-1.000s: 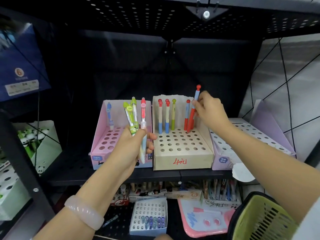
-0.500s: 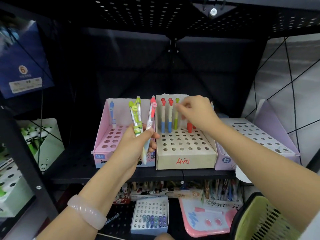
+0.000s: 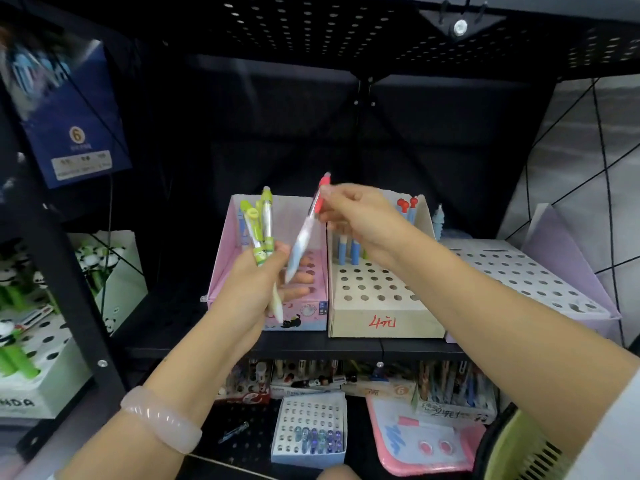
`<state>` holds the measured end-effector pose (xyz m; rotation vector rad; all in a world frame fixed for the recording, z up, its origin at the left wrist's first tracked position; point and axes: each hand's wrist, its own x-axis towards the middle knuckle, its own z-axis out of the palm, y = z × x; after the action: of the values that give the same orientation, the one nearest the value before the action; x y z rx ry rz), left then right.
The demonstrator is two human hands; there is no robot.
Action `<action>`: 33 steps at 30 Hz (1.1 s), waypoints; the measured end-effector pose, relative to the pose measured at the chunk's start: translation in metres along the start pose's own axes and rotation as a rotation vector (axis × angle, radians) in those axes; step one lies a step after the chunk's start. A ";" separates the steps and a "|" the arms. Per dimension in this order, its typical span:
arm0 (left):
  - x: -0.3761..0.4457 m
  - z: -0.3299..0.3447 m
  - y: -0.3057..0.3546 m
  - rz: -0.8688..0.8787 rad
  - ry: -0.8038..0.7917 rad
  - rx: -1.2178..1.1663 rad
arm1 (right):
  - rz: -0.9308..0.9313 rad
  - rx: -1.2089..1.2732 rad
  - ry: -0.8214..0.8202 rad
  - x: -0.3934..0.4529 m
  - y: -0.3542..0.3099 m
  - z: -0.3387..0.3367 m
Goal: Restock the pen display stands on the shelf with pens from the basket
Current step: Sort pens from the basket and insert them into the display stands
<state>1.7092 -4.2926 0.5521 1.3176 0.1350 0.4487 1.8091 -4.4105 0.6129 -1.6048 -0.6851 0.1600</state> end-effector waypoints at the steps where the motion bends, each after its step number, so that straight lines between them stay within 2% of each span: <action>1: 0.000 -0.006 0.004 0.016 0.032 -0.005 | -0.016 0.048 0.062 0.006 -0.004 0.000; 4: 0.004 -0.027 0.016 0.056 0.148 0.001 | -0.086 0.064 0.223 0.025 -0.012 0.002; 7: 0.009 -0.049 0.025 0.079 0.212 0.010 | -0.185 -0.232 0.289 0.045 -0.007 0.013; 10: 0.015 -0.066 0.029 0.091 0.231 0.000 | -0.208 -0.480 0.223 0.061 0.007 0.032; 18: 0.019 -0.084 0.007 0.048 0.229 0.086 | -0.190 -0.596 0.161 0.086 0.038 0.061; 22: 0.020 -0.085 0.001 0.024 0.224 0.073 | -0.102 -0.752 0.064 0.089 0.052 0.068; 27: 0.019 -0.086 0.002 0.025 0.210 0.096 | -0.001 -0.786 0.049 0.087 0.054 0.070; 29: 0.017 -0.085 0.002 0.038 0.205 0.125 | -0.037 -0.785 0.140 0.082 0.046 0.069; 31: 0.015 -0.082 0.003 0.061 0.201 0.157 | -0.128 -0.651 0.232 0.071 0.032 0.071; 33: 0.014 -0.077 0.003 0.091 0.192 0.183 | -0.153 -0.468 0.139 0.057 0.018 0.079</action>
<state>1.6947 -4.2174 0.5375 1.4631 0.2819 0.6530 1.8229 -4.3135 0.5985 -1.9762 -0.7700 -0.2397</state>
